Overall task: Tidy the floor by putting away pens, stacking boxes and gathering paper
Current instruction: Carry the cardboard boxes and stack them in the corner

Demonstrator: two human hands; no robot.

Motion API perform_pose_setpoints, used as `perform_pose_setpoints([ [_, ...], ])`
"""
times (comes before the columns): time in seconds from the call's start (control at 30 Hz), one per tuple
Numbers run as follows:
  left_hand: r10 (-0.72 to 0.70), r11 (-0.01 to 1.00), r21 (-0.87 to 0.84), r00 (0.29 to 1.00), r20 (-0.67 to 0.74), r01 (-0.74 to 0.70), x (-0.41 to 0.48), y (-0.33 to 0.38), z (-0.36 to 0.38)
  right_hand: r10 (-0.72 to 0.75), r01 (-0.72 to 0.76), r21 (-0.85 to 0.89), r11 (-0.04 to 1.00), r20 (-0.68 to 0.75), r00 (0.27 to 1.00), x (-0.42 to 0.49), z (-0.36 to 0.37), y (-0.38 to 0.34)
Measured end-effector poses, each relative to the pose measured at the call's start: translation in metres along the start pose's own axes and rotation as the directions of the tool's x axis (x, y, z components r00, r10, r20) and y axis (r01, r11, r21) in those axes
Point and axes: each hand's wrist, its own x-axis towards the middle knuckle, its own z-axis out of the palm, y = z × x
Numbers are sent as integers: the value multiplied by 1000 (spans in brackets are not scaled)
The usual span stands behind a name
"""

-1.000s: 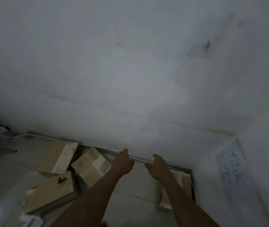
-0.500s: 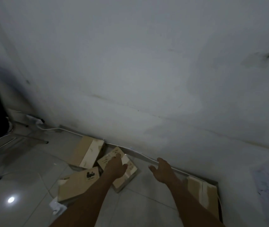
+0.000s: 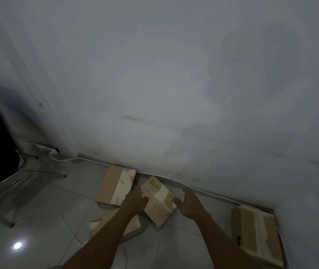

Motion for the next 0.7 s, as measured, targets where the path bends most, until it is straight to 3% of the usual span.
perform_pose_setpoints([
  [0.33, 42, 999, 35, 997, -62, -40, 26, 8, -30, -106, 105, -65, 992, -4, 994, 37, -15, -27],
  [0.7, -22, 991, -131, 999, -34, 17, 72, 14, -37, -64, 67, -62, 996, 47, 997, 110, -16, -35],
])
